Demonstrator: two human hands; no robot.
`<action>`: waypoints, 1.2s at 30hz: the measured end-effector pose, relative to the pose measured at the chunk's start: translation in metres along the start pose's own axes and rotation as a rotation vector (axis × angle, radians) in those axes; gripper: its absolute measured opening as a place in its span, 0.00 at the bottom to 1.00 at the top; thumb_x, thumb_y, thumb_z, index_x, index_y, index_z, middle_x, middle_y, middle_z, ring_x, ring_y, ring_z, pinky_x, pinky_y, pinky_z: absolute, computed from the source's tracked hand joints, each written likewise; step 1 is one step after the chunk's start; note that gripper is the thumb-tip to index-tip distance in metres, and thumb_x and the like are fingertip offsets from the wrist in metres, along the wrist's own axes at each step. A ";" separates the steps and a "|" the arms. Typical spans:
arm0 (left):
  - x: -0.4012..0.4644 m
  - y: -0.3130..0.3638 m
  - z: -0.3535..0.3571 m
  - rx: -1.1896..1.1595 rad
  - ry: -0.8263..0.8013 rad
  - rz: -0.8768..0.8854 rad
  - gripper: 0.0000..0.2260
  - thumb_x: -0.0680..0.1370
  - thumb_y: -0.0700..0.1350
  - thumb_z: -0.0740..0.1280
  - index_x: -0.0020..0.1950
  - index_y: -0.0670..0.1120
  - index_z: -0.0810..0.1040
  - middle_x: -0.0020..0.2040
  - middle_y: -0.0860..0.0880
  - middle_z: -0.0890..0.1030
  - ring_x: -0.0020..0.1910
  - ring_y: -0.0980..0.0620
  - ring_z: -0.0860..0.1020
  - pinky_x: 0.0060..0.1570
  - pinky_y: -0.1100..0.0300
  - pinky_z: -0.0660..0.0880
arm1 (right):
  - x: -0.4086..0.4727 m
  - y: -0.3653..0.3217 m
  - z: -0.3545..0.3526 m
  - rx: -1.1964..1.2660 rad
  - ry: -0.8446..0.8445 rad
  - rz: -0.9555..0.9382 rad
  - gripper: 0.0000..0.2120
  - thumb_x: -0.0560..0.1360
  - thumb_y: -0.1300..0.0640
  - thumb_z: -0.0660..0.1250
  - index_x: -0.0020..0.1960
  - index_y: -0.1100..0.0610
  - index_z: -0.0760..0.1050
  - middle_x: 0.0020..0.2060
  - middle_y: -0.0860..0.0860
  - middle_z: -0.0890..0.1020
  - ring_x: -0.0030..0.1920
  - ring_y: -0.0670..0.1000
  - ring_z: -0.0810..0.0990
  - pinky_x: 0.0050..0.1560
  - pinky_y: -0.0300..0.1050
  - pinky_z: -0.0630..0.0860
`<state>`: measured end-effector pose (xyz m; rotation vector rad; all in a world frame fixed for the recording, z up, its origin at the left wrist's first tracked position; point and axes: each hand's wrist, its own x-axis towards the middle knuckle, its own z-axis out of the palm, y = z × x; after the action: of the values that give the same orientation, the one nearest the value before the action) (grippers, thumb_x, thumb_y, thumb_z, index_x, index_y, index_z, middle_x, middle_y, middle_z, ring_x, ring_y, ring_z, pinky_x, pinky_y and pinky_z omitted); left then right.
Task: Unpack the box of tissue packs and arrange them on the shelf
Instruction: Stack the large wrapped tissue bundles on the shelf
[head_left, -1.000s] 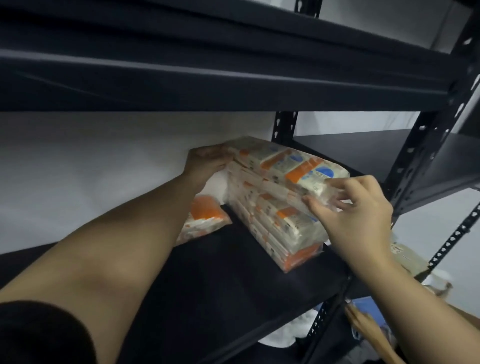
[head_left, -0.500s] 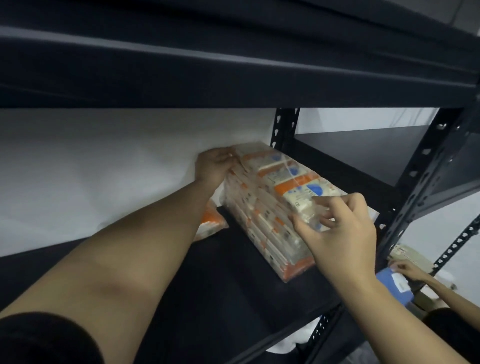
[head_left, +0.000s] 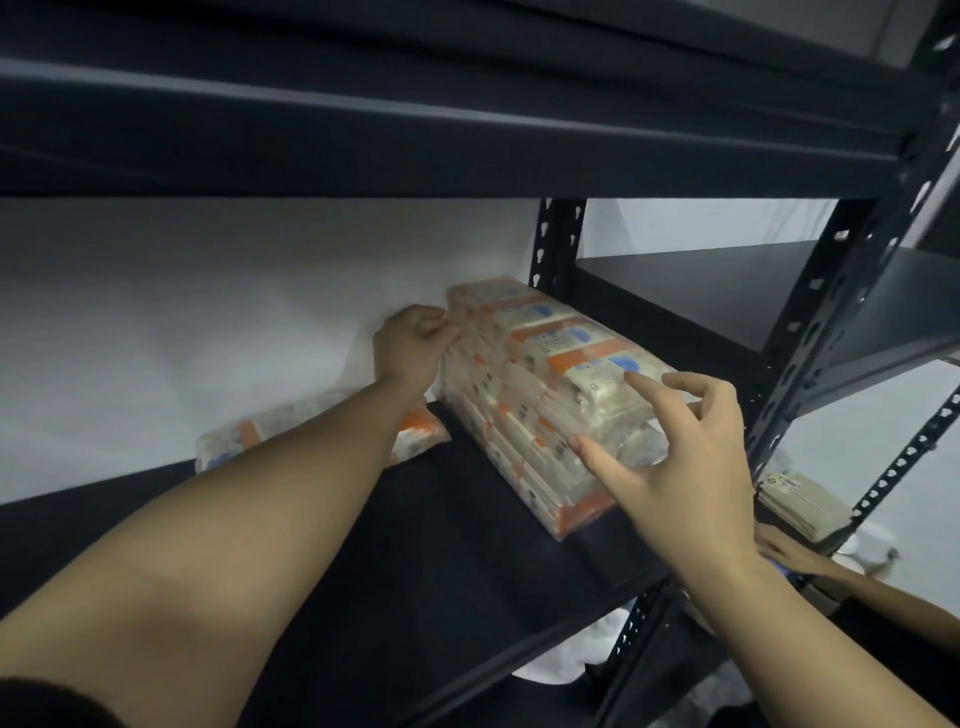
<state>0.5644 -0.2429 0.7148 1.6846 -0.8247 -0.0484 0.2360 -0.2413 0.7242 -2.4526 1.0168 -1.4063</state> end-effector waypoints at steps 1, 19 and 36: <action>-0.007 -0.001 -0.001 -0.009 -0.006 -0.005 0.13 0.76 0.50 0.77 0.58 0.48 0.85 0.50 0.56 0.84 0.52 0.56 0.83 0.50 0.70 0.74 | -0.002 0.000 -0.001 -0.003 0.003 -0.003 0.34 0.66 0.40 0.81 0.69 0.49 0.78 0.64 0.50 0.71 0.61 0.51 0.71 0.54 0.49 0.75; -0.173 0.007 0.013 0.024 -0.411 0.002 0.52 0.63 0.71 0.76 0.82 0.55 0.62 0.80 0.54 0.67 0.78 0.55 0.66 0.77 0.50 0.66 | -0.025 0.011 -0.006 0.373 -0.250 0.376 0.51 0.65 0.48 0.85 0.77 0.45 0.57 0.53 0.29 0.69 0.51 0.24 0.70 0.48 0.17 0.65; -0.186 0.019 0.013 0.093 -0.388 0.009 0.46 0.68 0.67 0.77 0.81 0.53 0.64 0.79 0.53 0.68 0.77 0.54 0.67 0.77 0.49 0.67 | -0.030 0.020 0.001 0.333 -0.266 0.284 0.47 0.66 0.42 0.82 0.76 0.43 0.60 0.60 0.33 0.70 0.61 0.38 0.69 0.58 0.34 0.66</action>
<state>0.4103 -0.1544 0.6548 1.7862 -1.1369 -0.3443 0.2173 -0.2387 0.6934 -2.0878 0.9383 -1.0316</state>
